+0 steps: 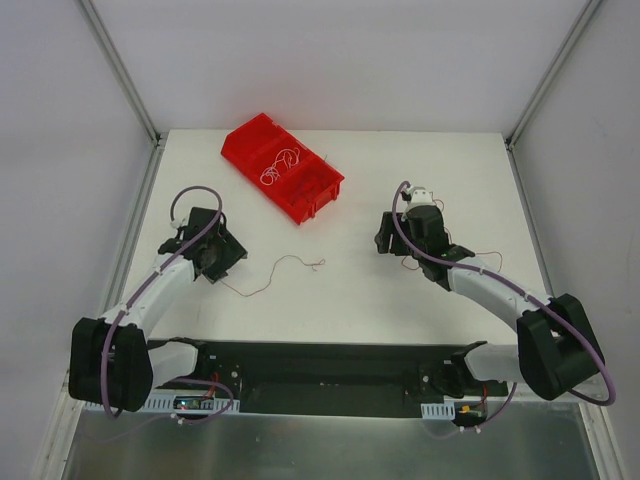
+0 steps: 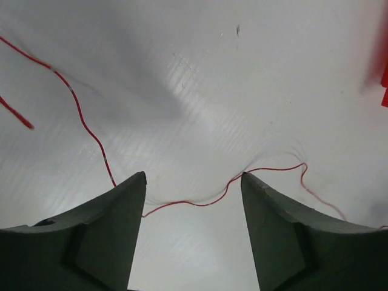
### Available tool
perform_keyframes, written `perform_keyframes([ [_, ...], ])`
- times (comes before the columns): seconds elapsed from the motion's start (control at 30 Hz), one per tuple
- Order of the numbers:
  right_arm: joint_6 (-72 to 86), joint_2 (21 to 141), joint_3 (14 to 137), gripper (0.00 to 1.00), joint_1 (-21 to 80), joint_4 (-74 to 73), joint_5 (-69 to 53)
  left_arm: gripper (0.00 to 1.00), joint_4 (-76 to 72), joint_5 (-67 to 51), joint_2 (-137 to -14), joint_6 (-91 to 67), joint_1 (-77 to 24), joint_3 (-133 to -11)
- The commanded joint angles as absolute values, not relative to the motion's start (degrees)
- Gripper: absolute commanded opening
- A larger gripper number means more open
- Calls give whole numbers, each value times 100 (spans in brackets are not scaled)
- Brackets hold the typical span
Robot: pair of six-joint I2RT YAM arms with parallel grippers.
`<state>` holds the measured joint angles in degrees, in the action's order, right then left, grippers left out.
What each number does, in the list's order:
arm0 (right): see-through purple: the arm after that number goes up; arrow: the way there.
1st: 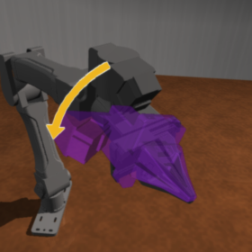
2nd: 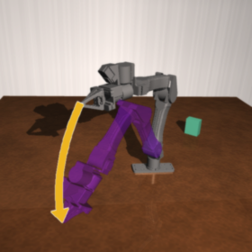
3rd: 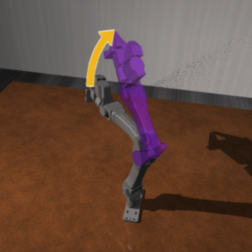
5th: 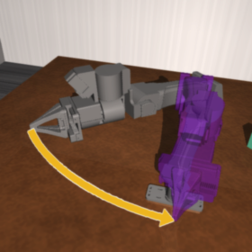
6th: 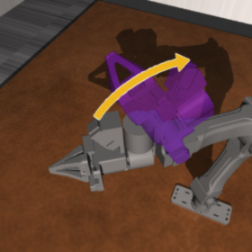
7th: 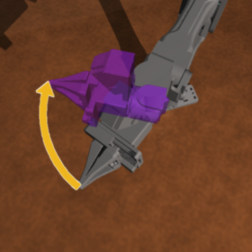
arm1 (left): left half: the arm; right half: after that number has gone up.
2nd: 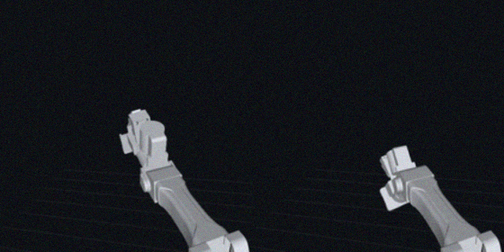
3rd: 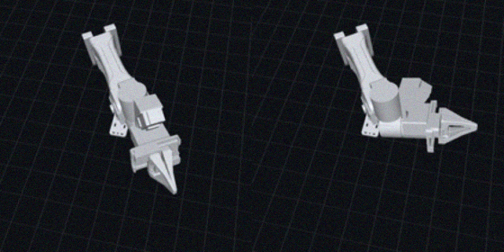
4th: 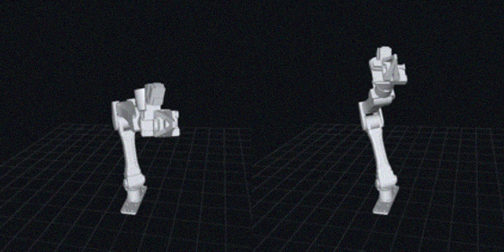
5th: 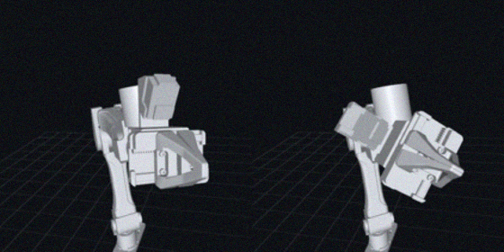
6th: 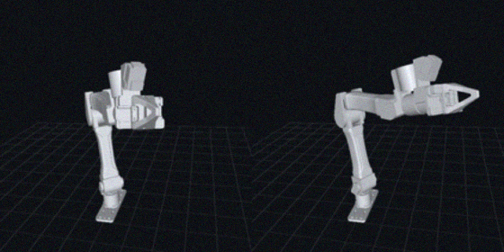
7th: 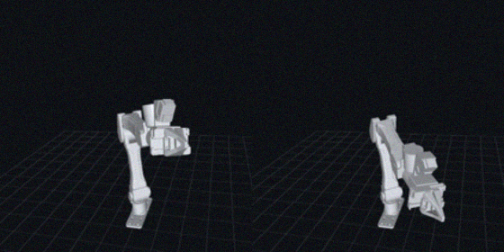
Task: Untangle the cables
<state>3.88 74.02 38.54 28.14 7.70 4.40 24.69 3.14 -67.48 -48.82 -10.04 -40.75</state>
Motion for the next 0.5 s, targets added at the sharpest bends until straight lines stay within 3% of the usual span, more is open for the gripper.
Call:
perform_keyframes([
  [0.0,457,7427,4008,68,2848,923,369,79,2443,149,-6373,-5387,-993,-3771],
  [0.07,457,7427,4025,68,2848,914,395,89,2566,184,-6285,-5615,-993,-3666],
  [0.27,457,7409,4017,68,2848,905,369,94,2874,527,-6380,-6117,-993,-3542],
  [0.33,457,7392,4017,68,2848,905,369,91,2865,475,-6643,-6126,-993,-3629],
  [0.47,448,7365,4017,68,2848,888,387,75,2725,334,-7180,-5881,-993,-3876],
])
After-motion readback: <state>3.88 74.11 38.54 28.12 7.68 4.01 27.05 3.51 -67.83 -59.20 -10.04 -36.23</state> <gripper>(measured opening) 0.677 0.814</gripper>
